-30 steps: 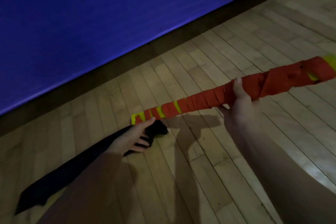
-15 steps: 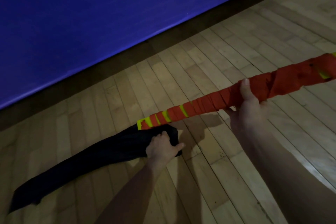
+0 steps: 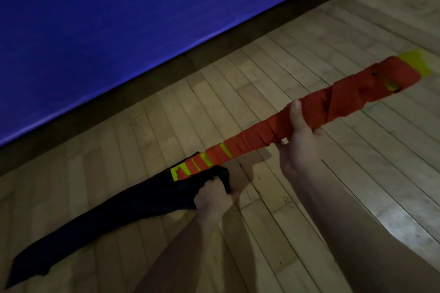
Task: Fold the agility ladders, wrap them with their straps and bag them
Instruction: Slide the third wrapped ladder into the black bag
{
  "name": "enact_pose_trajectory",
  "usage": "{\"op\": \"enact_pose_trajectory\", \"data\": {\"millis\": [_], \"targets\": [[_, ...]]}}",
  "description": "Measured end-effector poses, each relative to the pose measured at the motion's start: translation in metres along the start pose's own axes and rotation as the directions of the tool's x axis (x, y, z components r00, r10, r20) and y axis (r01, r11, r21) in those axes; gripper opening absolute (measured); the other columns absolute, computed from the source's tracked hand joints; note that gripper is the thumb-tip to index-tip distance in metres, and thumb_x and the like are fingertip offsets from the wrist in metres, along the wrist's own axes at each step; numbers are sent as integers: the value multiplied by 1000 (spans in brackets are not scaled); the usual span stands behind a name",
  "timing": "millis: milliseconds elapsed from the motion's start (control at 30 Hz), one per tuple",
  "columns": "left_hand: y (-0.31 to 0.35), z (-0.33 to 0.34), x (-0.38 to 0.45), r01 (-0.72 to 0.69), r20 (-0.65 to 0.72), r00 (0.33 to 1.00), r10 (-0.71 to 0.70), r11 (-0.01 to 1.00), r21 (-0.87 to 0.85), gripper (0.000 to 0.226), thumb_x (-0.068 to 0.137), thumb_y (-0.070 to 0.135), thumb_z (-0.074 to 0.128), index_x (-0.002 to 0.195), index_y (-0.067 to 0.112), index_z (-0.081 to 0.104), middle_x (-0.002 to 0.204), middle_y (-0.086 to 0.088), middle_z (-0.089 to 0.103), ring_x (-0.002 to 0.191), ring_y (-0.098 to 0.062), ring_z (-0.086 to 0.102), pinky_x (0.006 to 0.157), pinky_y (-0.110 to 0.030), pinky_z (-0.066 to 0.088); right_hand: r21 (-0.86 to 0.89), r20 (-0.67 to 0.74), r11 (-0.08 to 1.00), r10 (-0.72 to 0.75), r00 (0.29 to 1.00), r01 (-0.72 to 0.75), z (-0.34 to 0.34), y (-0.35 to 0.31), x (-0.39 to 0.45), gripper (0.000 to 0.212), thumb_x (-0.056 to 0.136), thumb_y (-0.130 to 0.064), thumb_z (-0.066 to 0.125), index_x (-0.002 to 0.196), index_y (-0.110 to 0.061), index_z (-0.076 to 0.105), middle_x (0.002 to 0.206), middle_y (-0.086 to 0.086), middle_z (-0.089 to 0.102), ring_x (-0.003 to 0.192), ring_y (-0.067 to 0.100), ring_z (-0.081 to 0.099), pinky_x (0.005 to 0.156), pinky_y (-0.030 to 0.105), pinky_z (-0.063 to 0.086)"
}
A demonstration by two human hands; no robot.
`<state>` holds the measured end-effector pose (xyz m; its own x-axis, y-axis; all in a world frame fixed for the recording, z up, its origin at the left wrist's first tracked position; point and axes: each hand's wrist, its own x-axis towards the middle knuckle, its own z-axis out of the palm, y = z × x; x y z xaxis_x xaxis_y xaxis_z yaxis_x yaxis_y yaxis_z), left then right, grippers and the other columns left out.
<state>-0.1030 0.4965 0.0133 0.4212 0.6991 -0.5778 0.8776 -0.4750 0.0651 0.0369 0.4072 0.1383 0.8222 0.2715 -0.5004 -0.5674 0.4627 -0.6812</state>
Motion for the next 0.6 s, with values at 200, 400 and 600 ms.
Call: {"op": "enact_pose_trajectory", "data": {"millis": [200, 400, 600], "targets": [[-7, 2, 3, 71, -73, 988, -133, 832, -551, 19, 95, 16, 51, 98, 17, 69, 104, -7, 68, 93, -22, 62, 75, -28, 51, 5, 18, 1000, -19, 1000, 19, -1, -12, 2, 17, 89, -28, 67, 102, -24, 55, 110, -6, 64, 101, 9, 61, 99, 53, 48], [-44, -21, 22, 224, -28, 915, -402, 566, -793, 27, 95, 25, 54, 75, 9, 62, 84, -14, 66, 93, -35, 66, 84, -37, 53, 94, -27, 990, -101, 995, 103, 1, -36, 8, 16, 90, -27, 67, 101, -24, 56, 111, -3, 65, 107, 13, 61, 96, 56, 49], [-55, -42, 39, 244, 195, 809, -555, 15, -970, 19, 95, 11, 58, 76, 10, 58, 82, -9, 55, 73, -19, 54, 48, -23, 52, 76, -22, 992, -101, 995, 102, 8, -37, 7, 15, 88, -27, 69, 98, -24, 57, 104, -6, 66, 100, 12, 63, 95, 55, 51]]}}
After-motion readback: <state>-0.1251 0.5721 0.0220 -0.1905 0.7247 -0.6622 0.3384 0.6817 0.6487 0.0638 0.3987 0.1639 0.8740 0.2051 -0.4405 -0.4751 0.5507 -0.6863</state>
